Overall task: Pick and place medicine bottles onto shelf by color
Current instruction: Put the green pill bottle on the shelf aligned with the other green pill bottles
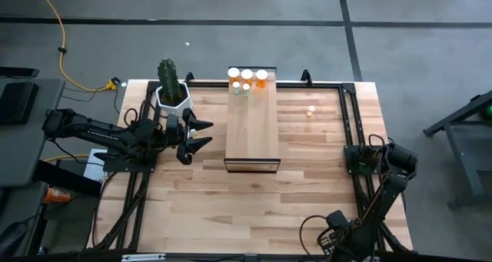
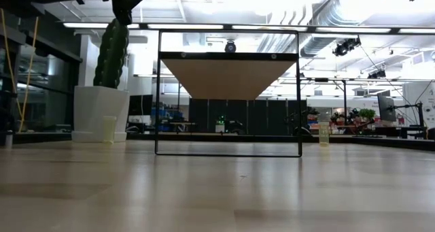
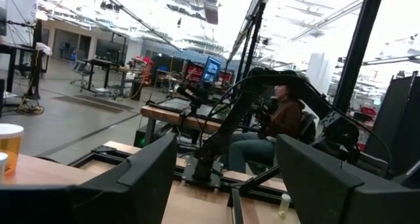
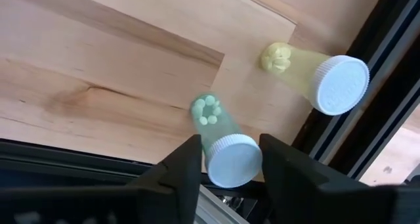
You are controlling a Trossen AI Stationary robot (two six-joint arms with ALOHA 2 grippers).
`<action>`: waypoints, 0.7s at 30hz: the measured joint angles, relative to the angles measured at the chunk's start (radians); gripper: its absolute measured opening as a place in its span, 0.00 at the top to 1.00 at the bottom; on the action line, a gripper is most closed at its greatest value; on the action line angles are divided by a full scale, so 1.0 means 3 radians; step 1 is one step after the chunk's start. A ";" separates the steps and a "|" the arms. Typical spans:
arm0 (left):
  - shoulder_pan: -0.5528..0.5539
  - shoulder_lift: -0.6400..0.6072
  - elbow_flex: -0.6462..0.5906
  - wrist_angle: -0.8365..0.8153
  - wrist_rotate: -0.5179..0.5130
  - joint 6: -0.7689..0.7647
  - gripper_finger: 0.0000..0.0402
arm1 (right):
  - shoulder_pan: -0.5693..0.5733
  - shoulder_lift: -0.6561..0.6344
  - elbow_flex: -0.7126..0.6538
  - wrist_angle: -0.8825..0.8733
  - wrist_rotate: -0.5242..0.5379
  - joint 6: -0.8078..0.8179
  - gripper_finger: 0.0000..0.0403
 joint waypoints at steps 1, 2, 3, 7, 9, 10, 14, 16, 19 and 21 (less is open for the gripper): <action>0.0000 0.0000 0.0000 0.0001 0.0000 0.0000 0.38 | 0.0000 0.0000 0.0000 0.0008 -0.0001 -0.0001 0.66; 0.0000 0.0000 0.0000 0.0000 0.0000 0.0000 0.38 | 0.0000 0.0000 0.0000 0.0016 -0.0001 -0.0003 0.67; 0.0000 0.0000 0.0000 0.0000 0.0000 0.0001 0.38 | 0.0000 0.0000 0.0000 0.0023 -0.0001 -0.0012 0.68; 0.0000 0.0000 0.0000 0.0001 0.0000 0.0000 0.38 | -0.0001 0.0000 0.0002 0.0029 -0.0004 -0.0025 0.71; 0.0000 0.0000 0.0000 0.0001 0.0000 0.0000 0.38 | -0.0001 0.0000 0.0003 0.0040 -0.0006 -0.0066 0.72; 0.0000 0.0000 0.0000 0.0000 0.0000 0.0000 0.38 | 0.0000 0.0000 0.0003 0.0049 -0.0006 -0.0097 0.72; 0.0000 0.0000 0.0000 0.0001 0.0000 0.0000 0.38 | 0.0000 -0.0009 0.0005 0.0101 -0.0005 -0.0204 0.72; 0.0000 0.0000 0.0000 0.0001 0.0000 0.0000 0.38 | -0.0002 -0.0020 0.0043 0.0094 0.0022 -0.0275 0.72; 0.0000 0.0000 0.0000 0.0000 0.0000 0.0000 0.38 | -0.0022 -0.0025 0.0222 0.0000 0.0174 -0.0382 0.72; 0.0000 0.0000 0.0000 -0.0006 0.0000 0.0000 0.38 | -0.0043 -0.0025 0.0386 -0.0143 0.0343 -0.0455 0.72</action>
